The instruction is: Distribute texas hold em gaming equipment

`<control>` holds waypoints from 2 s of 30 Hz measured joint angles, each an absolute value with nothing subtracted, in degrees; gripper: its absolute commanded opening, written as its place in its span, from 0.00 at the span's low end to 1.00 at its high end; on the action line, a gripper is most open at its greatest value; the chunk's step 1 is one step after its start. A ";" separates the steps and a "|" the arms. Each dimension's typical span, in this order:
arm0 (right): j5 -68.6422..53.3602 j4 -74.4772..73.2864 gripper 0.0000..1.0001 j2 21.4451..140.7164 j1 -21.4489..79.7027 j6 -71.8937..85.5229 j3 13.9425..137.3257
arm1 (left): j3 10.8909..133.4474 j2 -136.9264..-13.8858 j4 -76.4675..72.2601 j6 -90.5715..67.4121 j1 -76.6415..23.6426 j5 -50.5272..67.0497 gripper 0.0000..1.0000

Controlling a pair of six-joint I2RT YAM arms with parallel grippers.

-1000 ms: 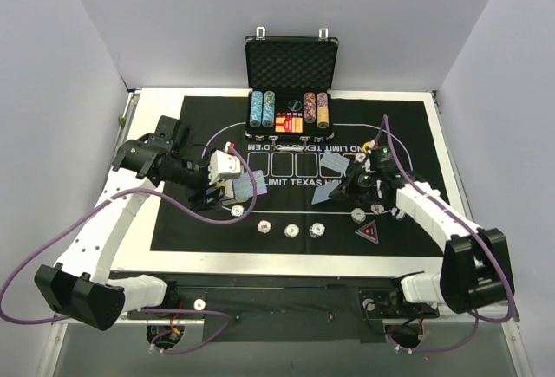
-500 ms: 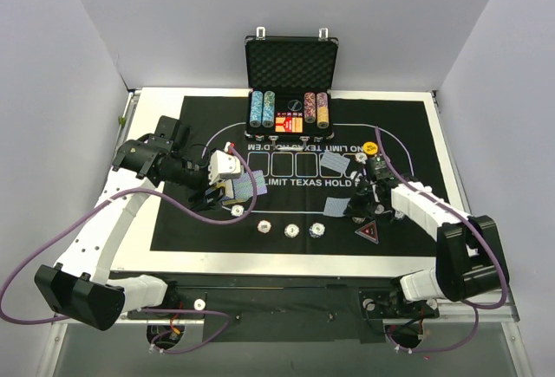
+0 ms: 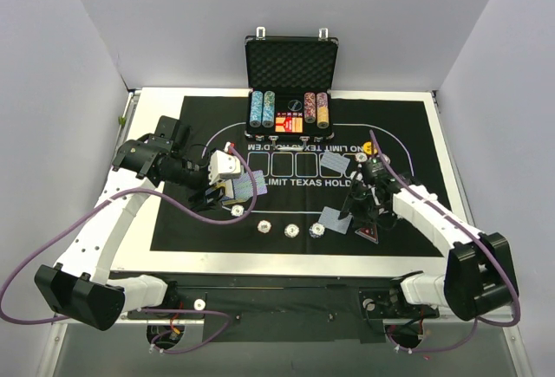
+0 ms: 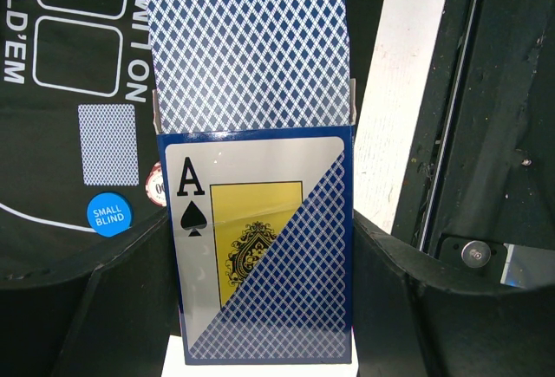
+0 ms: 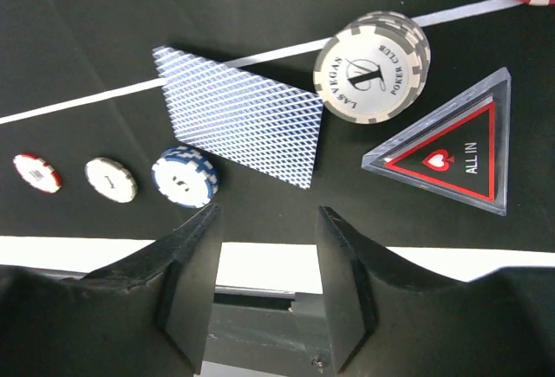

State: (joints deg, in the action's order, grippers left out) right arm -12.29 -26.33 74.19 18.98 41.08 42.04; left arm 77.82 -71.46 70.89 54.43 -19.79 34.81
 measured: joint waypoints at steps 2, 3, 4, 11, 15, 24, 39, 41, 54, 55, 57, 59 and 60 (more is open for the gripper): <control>-11.97 -27.40 0.42 73.54 19.29 40.97 43.66 | 77.82 -71.46 70.89 54.43 -19.79 34.83 0.00; -11.73 -27.81 0.42 73.32 19.44 40.95 44.34 | 77.82 -71.46 70.89 54.46 -19.79 34.81 0.00; -11.40 -28.18 0.43 73.10 19.73 40.97 45.06 | 77.82 -71.46 70.89 54.43 -19.81 34.81 0.00; -15.73 -27.42 0.56 69.41 21.93 43.03 50.65 | 77.76 -71.46 70.81 54.41 -19.84 34.83 0.00; -23.94 -18.85 0.59 66.19 23.73 47.11 53.95 | 76.25 -71.16 69.38 53.95 -19.84 34.89 0.00; -34.35 0.93 0.66 66.04 30.46 57.36 54.48 | 74.54 -71.09 68.73 52.99 -19.84 34.96 0.00; -36.21 9.21 0.43 82.74 42.98 60.66 61.65 | 74.56 -71.07 68.51 52.71 -19.84 34.96 0.00; -36.40 9.26 0.36 83.64 43.05 60.47 62.19 | 74.56 -71.05 68.51 52.71 -19.84 34.96 0.00; -36.45 6.96 0.11 83.57 42.37 58.76 62.30 | 74.56 -71.02 68.49 52.71 -19.84 34.92 0.00; -36.45 6.61 0.11 83.22 42.09 58.48 62.24 | 74.56 -71.02 68.49 52.71 -19.84 34.92 0.00; -36.42 5.76 0.11 82.46 41.56 58.00 61.98 | 74.56 -71.02 68.49 52.71 -19.84 34.92 0.00; -36.42 5.02 0.10 81.69 41.17 57.47 61.67 | 74.56 -71.02 68.49 52.69 -19.84 34.92 0.00; -36.42 4.78 0.10 81.32 40.95 57.21 61.52 | 74.56 -71.02 68.49 52.69 -19.84 34.92 0.00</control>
State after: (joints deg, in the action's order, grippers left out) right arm -36.42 4.78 81.32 40.95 57.21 61.52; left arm 74.56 -71.02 68.49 52.69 -19.84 34.92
